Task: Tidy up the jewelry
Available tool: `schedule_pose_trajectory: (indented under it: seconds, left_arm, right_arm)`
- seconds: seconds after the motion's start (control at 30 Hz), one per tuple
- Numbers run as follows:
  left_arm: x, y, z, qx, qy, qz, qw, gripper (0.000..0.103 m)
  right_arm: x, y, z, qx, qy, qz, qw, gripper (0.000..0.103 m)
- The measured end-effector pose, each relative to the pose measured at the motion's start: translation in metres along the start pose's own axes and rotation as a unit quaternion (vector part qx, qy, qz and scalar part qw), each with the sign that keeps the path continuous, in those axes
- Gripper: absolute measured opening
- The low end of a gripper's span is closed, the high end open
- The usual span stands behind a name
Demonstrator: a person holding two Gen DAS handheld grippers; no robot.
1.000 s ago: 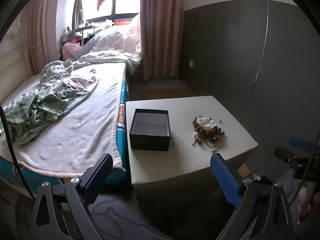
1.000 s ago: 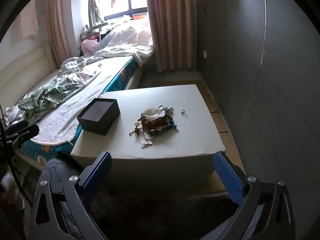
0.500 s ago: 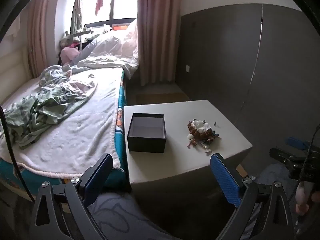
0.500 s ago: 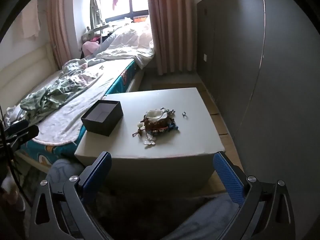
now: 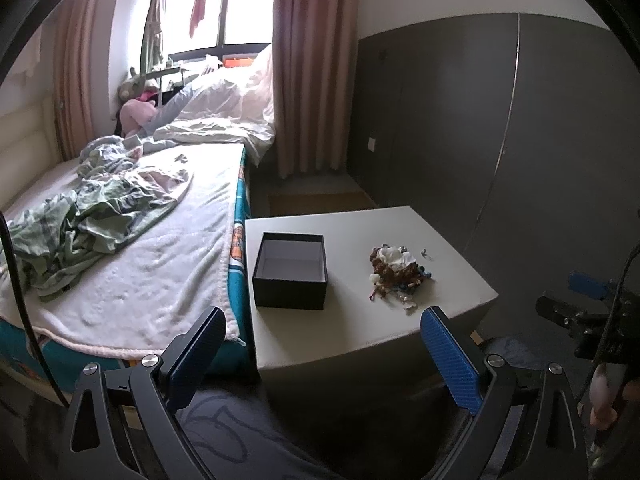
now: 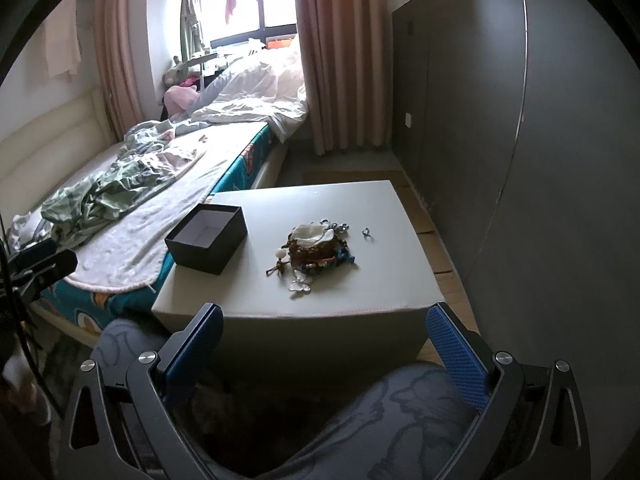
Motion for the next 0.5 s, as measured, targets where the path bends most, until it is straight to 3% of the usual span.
schedule_pose_trajectory:
  seconds: [0.5]
  left_arm:
    - [-0.002,0.008,0.002,-0.003,-0.011,-0.011,0.9999,0.098]
  right_arm:
    - [-0.002,0.017,0.006,-0.018,-0.006,-0.014,1.0,0.102]
Point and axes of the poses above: each gripper's, at about its wrist camera, not at the fingertips, and y roughly against the way its jaws point, x to its left, z to its top, the point moved 5 cm from there along -y, roughly the way its jaws point, and after that the axes turned 3 degrees about -x, right-handed, at the moved point
